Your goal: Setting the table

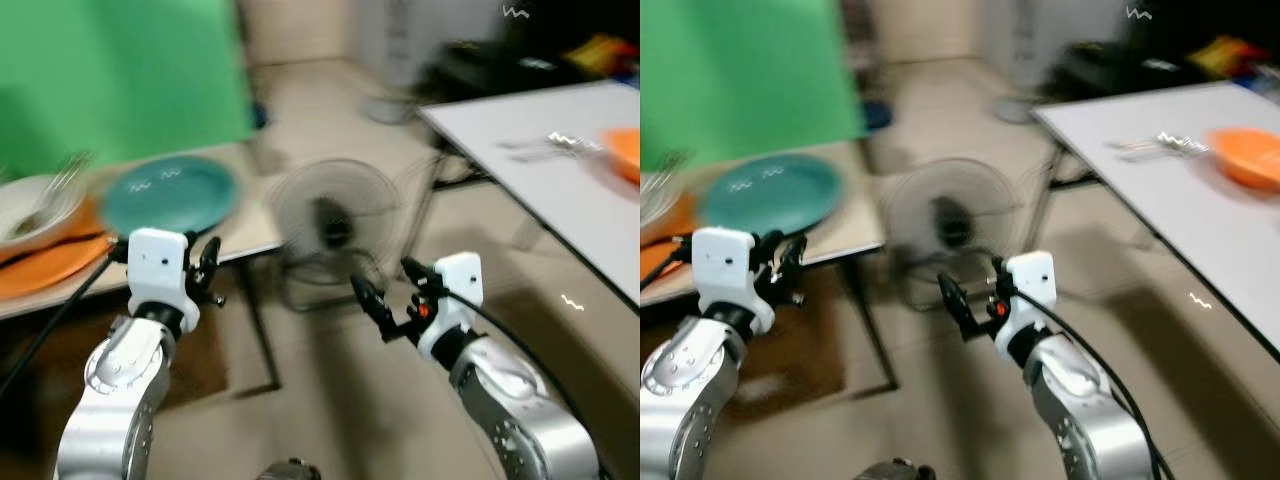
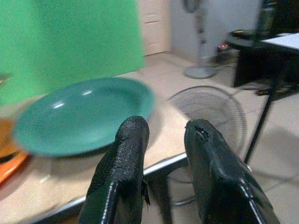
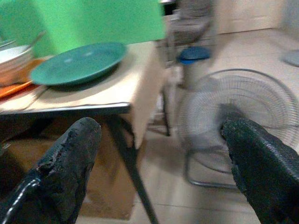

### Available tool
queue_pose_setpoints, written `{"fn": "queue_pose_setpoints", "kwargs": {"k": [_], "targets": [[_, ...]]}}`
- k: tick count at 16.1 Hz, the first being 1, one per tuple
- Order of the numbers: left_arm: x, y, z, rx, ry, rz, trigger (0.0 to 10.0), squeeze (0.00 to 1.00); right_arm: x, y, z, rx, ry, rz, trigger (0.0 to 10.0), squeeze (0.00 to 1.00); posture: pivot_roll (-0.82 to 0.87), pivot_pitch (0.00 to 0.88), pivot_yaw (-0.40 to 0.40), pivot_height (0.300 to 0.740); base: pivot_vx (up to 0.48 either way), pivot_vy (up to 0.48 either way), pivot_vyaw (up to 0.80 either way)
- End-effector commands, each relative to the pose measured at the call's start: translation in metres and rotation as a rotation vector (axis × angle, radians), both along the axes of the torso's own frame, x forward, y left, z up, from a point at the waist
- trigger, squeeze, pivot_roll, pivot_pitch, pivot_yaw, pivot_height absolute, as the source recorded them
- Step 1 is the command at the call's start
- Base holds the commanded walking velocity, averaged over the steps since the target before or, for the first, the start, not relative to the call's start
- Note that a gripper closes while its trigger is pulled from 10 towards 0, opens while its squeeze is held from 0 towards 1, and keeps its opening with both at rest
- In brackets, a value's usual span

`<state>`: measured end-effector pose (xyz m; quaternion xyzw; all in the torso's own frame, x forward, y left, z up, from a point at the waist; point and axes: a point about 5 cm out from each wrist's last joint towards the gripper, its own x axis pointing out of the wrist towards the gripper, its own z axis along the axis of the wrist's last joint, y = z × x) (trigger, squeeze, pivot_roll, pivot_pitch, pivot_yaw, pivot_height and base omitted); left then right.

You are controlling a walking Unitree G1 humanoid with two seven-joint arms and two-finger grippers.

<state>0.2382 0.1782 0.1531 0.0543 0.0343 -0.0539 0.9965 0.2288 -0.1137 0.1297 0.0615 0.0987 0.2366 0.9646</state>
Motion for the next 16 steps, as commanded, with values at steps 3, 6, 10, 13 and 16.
{"fn": "queue_pose_setpoints", "kwargs": {"k": [3,6,10,13,16], "targets": [[-0.002,-0.003,0.002,0.004,-0.012,-0.019,10.0,0.00,0.004,0.002,0.002,0.001,-0.011,0.021,10.0,0.14,0.21,0.000,0.019,0.727,0.298,0.000,0.80],[-0.003,-0.005,0.001,0.009,-0.009,-0.031,10.0,0.00,0.006,0.003,0.003,-0.001,-0.016,0.026,10.0,0.13,0.21,0.000,0.016,0.727,0.298,0.000,0.80],[-0.005,-0.004,0.001,0.013,-0.009,-0.029,10.0,0.00,0.008,0.005,0.002,-0.001,-0.020,0.034,10.0,0.12,0.22,0.000,0.004,0.727,0.303,0.000,0.80],[-0.007,-0.005,0.001,0.018,-0.011,-0.032,10.0,0.00,0.012,0.003,0.002,-0.004,-0.022,0.016,10.0,0.04,0.23,0.000,-0.004,0.727,0.305,0.000,0.53],[-0.008,-0.006,0.001,0.037,-0.003,-0.070,10.0,0.00,0.016,-0.002,0.004,0.016,-0.020,-0.018,10.0,0.00,0.22,0.000,-0.002,0.727,0.306,0.000,0.00]]}}
